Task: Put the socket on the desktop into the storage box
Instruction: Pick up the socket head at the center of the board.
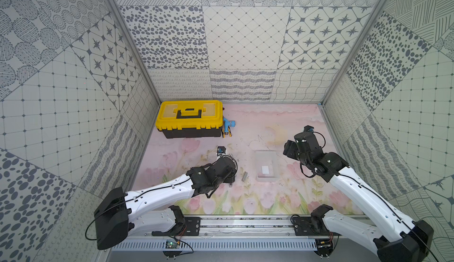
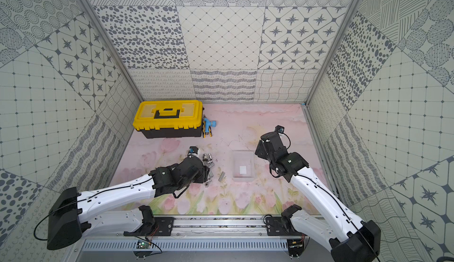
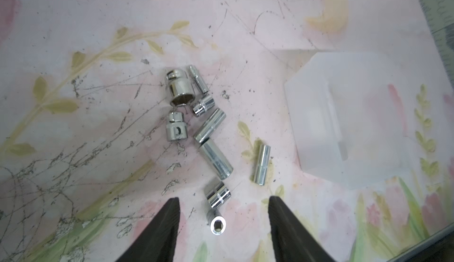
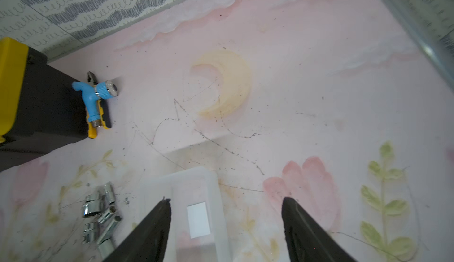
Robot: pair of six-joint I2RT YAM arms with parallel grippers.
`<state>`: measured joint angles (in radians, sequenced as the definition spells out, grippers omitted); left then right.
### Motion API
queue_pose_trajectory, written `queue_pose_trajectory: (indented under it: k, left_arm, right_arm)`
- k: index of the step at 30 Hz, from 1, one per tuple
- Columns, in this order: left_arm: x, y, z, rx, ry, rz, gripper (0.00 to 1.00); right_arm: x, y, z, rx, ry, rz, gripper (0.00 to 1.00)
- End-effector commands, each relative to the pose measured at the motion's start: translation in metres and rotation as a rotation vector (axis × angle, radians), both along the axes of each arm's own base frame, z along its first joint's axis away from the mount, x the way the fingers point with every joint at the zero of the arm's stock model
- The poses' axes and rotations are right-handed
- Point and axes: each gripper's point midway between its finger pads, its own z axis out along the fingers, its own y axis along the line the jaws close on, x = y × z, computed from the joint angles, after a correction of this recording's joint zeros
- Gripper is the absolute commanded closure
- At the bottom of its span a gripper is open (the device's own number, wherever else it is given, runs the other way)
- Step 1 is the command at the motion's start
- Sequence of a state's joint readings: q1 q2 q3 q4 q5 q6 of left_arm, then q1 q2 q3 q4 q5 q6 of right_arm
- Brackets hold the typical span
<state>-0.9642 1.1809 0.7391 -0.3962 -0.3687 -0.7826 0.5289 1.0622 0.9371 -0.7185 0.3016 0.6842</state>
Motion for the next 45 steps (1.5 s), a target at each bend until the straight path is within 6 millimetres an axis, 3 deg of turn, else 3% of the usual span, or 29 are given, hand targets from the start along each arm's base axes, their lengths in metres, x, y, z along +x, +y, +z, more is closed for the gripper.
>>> queue_pose_trajectory:
  k: [1,4,7,11,16,22,27,45]
  left_arm:
    - [-0.011,0.004,-0.015,0.082,0.086,0.021,0.42]
    - [0.003,-0.008,-0.014,0.047,0.122,0.037,0.45]
    - [0.014,0.000,-0.009,0.030,0.152,0.111,0.51]
    - [0.023,0.032,0.003,0.013,0.144,0.228,0.54]
    - [0.030,0.064,0.011,-0.050,0.164,0.340,0.58]
    - [0.027,0.076,0.014,-0.087,0.163,0.360,0.59]
    - [0.024,0.072,0.005,-0.105,0.188,0.348,0.53]
    - [0.030,0.061,0.004,-0.115,0.198,0.312,0.44]
  right_arm:
    - [-0.002,0.043,-0.012,0.044,0.099,0.140,0.36]
    - [-0.009,0.073,-0.008,0.003,0.103,0.224,0.43]
    - [-0.024,0.117,-0.014,0.007,0.129,0.330,0.45]
    - [-0.054,0.177,-0.045,-0.034,0.197,0.445,0.46]
    - [-0.074,0.217,-0.085,-0.045,0.272,0.472,0.47]
    - [-0.072,0.221,-0.109,-0.062,0.297,0.427,0.52]
    - [-0.069,0.209,-0.119,-0.096,0.306,0.380,0.54]
    - [-0.071,0.214,-0.162,-0.136,0.418,0.360,0.59]
